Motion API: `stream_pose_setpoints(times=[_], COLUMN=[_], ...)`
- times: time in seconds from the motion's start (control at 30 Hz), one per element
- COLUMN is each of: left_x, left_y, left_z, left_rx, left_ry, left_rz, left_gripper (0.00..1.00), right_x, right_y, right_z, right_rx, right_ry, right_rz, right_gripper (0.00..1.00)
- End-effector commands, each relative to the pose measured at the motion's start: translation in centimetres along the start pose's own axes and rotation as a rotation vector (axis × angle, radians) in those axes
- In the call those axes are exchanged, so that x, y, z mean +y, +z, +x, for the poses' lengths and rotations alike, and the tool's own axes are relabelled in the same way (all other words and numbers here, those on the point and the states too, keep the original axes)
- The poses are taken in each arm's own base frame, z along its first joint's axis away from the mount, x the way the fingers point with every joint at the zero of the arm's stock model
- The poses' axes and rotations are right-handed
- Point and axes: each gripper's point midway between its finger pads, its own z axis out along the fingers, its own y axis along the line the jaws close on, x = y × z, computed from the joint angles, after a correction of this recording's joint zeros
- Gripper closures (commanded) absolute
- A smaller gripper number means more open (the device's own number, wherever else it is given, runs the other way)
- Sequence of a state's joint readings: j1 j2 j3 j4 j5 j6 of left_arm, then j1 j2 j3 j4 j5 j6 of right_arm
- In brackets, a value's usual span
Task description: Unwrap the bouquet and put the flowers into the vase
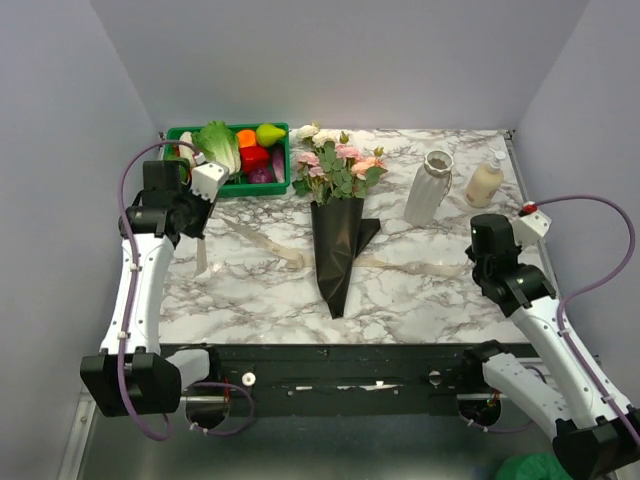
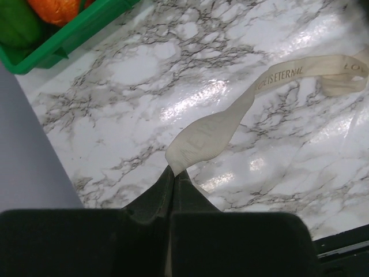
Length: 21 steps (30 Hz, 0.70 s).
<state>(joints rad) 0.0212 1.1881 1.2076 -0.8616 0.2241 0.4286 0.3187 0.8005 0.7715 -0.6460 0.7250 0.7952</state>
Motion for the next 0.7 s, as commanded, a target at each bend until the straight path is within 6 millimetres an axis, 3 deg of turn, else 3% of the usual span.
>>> stream_pose_setpoints(times=[0.0, 0.03, 0.07, 0.1, 0.13, 0.17, 0.23, 0.37, 0.4, 0.43, 0.47, 0.53, 0.67], left_x=[2.5, 3.3, 3.9, 3.8, 3.8, 2.9, 2.2, -4.1, -7.4, -9.0, -10.5, -13.9, -16.2], left_y=[-1.4, -1.7, -1.9, -2.1, -2.4, -2.6, -3.5, -3.2, -2.9, -2.0, -1.2, 1.1, 6.0], left_z=[2.2, 2.3, 2.4, 2.3, 1.8, 1.3, -1.3, -5.2, -6.3, -6.3, -6.9, -7.1, -8.4], left_rx=[0.045, 0.055, 0.057, 0.054, 0.043, 0.025, -0.031, -0.084, -0.103, -0.092, -0.106, -0.072, -0.004], left_ry=[0.008, 0.008, 0.008, 0.015, 0.021, 0.016, 0.007, 0.059, 0.128, 0.152, 0.185, 0.229, 0.236], left_rz=[-0.066, -0.097, -0.113, -0.108, -0.106, -0.054, 0.001, 0.242, 0.343, 0.396, 0.439, 0.554, 0.662], left_gripper=[0.78, 0.6, 0.02, 0.01, 0.01, 0.01, 0.01, 0.01, 0.01, 0.01, 0.01, 0.01, 0.01], right_x=[-1.3, -1.6, -1.8, -1.8, -1.6, -1.5, -1.4, 0.1, 1.0, 2.9, 4.1, 4.8, 5.3], right_y=[-0.2, -0.1, -0.1, -0.2, -0.2, -0.3, -0.4, -1.5, -1.7, -2.3, -2.5, -3.3, -4.3], right_z=[-0.5, -0.8, -0.8, -0.9, -0.8, -1.0, -1.2, -2.5, -2.6, -1.6, -1.9, -0.9, -1.0], right_rx=[0.008, 0.003, 0.005, 0.006, 0.014, 0.016, 0.022, 0.03, 0.031, 0.074, 0.047, 0.071, 0.061], right_ry=[-0.063, -0.066, -0.078, -0.084, -0.094, -0.118, -0.137, -0.183, -0.194, -0.215, -0.246, -0.257, -0.231], right_rz=[0.049, 0.067, 0.075, 0.073, 0.065, 0.06, 0.059, -0.03, -0.084, -0.213, -0.292, -0.382, -0.447], right_gripper=[0.99, 1.0, 0.99, 0.91, 0.56, 0.35, 0.05, 0.0, 0.0, 0.0, 0.0, 0.0, 0.0])
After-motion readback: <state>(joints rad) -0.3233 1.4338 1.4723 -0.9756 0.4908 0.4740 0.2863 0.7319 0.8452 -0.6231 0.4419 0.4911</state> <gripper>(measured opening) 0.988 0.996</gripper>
